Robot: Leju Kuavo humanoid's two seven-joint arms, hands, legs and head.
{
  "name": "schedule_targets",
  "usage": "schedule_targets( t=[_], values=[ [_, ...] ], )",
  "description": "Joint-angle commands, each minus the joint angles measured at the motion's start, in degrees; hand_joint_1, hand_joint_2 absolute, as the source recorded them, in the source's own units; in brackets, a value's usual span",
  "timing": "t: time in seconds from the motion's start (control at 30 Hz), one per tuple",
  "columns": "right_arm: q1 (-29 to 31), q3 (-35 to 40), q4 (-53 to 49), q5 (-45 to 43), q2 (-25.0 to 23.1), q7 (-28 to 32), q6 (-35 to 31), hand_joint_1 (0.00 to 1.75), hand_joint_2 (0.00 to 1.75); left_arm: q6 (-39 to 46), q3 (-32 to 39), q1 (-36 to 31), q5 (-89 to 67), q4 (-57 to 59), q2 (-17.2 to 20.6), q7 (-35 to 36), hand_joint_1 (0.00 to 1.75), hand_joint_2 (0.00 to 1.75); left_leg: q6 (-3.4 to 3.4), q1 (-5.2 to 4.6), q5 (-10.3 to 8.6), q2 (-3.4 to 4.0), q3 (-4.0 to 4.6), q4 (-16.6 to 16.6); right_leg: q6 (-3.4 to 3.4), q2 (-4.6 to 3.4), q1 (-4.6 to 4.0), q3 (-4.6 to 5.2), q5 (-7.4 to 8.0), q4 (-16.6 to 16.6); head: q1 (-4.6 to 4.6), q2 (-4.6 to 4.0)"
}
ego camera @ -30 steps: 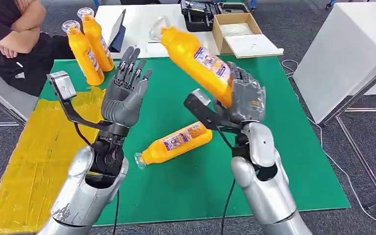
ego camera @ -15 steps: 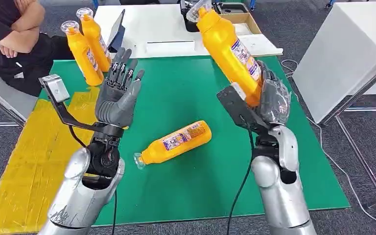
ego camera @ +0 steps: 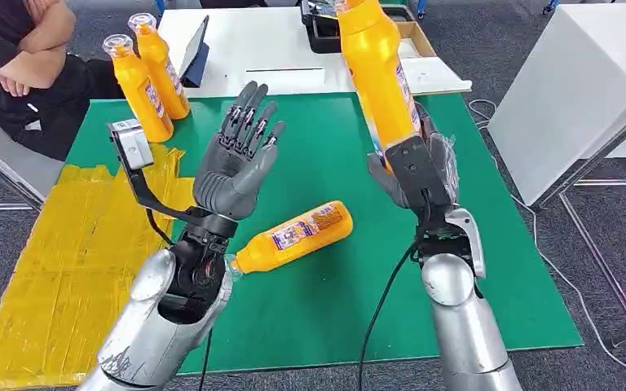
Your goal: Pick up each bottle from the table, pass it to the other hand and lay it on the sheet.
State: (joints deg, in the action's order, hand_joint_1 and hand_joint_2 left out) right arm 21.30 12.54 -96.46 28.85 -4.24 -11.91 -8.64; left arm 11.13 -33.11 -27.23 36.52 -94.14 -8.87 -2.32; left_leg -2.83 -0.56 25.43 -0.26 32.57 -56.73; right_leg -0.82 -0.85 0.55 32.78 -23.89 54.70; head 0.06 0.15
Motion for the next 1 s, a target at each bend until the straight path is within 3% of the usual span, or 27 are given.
schedule_targets(
  t=[0.03, 0.43, 0.8, 1.0],
  values=[
    [3.17, 5.08, 7.58, -0.70, 0.84, -0.20, 0.25, 1.75, 1.75, 0.00, -5.39, -2.66, 0.19, 3.49, 0.67, 0.82, 0.00, 1.75, 0.23, 0.00, 0.08, 0.06, -0.25, 0.00, 0.07, 0.03, 0.00, -0.22, -0.07, 0.02, 0.00, 0.00],
    [5.63, 15.57, 12.96, 8.42, 0.12, -3.20, -0.86, 1.75, 1.75, 3.05, -5.31, -5.43, -2.09, 6.68, 0.17, 2.09, 0.00, 1.75, 0.21, 0.02, 0.06, 0.09, -0.19, -0.01, 0.07, -0.01, -0.01, -0.14, -0.04, 0.03, 0.00, 0.00],
    [5.85, 14.89, 12.46, 10.40, -0.47, -5.13, -1.05, 1.75, 1.75, 4.67, -2.56, -7.44, -4.27, 10.11, -0.57, 3.57, 0.00, 1.75, 0.22, -0.01, 0.06, 0.07, -0.21, -0.03, 0.06, 0.02, 0.01, -0.18, -0.06, 0.08, 0.00, 0.00],
    [5.01, 5.28, 9.42, 11.93, -0.07, -5.96, -2.36, 1.75, 1.75, 6.55, 4.84, -6.93, -8.34, 8.56, 0.70, 1.66, 0.00, 1.75, 0.16, -0.01, 0.01, 0.00, -0.10, -0.04, 0.06, 0.07, 0.00, -0.09, -0.05, 0.08, -0.02, 0.00]
  ],
)
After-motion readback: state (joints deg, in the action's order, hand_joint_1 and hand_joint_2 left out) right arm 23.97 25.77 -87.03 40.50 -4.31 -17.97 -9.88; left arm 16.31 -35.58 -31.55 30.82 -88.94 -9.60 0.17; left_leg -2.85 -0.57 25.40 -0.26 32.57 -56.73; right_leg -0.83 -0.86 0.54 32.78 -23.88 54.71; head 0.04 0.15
